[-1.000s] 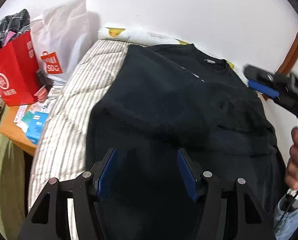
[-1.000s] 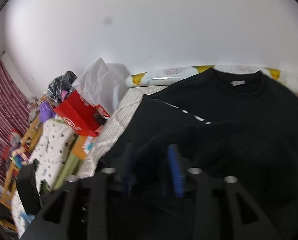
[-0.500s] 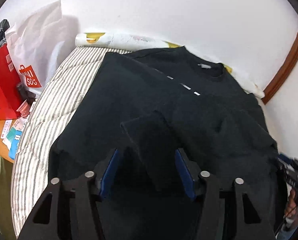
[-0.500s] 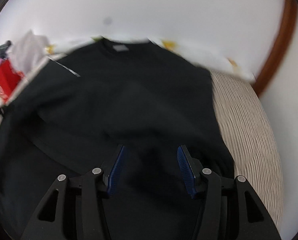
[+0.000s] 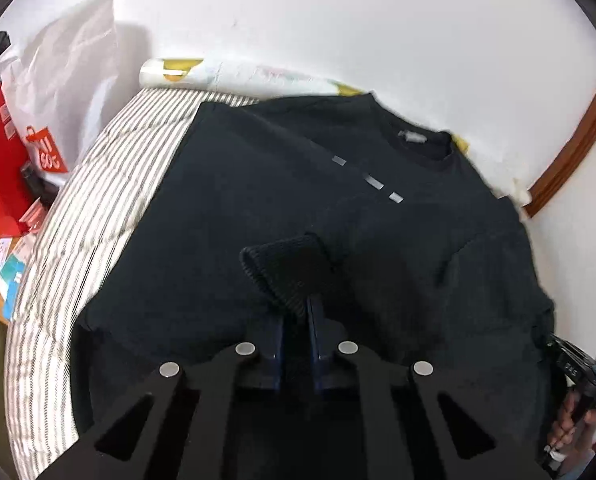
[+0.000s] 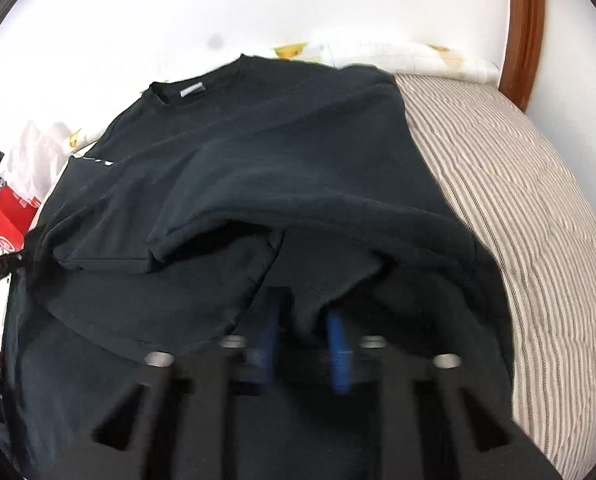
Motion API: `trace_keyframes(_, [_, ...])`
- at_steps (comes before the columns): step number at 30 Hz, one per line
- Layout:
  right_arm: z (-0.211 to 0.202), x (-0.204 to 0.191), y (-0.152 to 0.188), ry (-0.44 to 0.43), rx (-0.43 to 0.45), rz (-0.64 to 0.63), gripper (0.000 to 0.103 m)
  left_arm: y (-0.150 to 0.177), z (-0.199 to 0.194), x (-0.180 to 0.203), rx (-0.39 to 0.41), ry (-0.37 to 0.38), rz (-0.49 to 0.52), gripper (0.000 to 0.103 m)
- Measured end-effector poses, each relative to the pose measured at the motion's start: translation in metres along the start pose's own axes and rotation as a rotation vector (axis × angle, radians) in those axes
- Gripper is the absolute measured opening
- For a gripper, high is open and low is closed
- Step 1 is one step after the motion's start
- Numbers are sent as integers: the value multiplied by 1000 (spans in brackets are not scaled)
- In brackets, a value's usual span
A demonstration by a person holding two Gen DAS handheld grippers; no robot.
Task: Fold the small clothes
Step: 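Grasp the folded cuff with the left gripper, reposition it on the body, release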
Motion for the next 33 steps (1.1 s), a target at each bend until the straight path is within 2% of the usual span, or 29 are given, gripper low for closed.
trace_keyframes(4, [-10, 11, -11, -56, 20, 32, 9, -8, -18, -3, 28, 57, -13, 9])
trace_keyframes(6, [-10, 14, -16, -41, 27, 42, 9, -13, -26, -3, 39, 75, -12, 8])
trace_keyframes(8, [-6, 15, -20, -17, 19, 37, 9, -18, -36, -3, 70, 63, -4, 6])
trace_keyframes(10, [4, 10, -18, 18, -29, 22, 9, -23, -43, -6, 96, 32, -1, 6])
trace_keyframes(12, [5, 5, -15, 53, -33, -18, 9, -27, -45, -10, 95, 37, -3, 6])
trace_keyframes(18, [-5, 9, -13, 19, -37, -6, 11, -25, -44, -26, 100, 8, -23, 6])
trace_keyframes(21, [-15, 7, -8, 24, -51, -43, 13, -19, -38, -42, 78, -15, -50, 6])
trace_keyframes(26, [-52, -3, -9, -85, 24, -79, 14, -3, -14, -48, 15, -56, -41, 6])
trace_keyframes(29, [-62, -6, -20, -87, 85, -78, 16, 1, -8, -42, 9, -98, -8, 8])
trace_keyframes(33, [-48, -1, -34, -58, 112, -41, 17, 5, -10, -36, 15, -138, 25, 10])
Point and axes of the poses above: each gripper's, at about its wrist camera, not at the fingertips, and z roughly the way its jaws point, x to its right, y to its underside, the point moved 3 cm from there along z, roughly the way its jaws point, and after that the axes turned 6 degrees about -y, right-handed, at the moved point
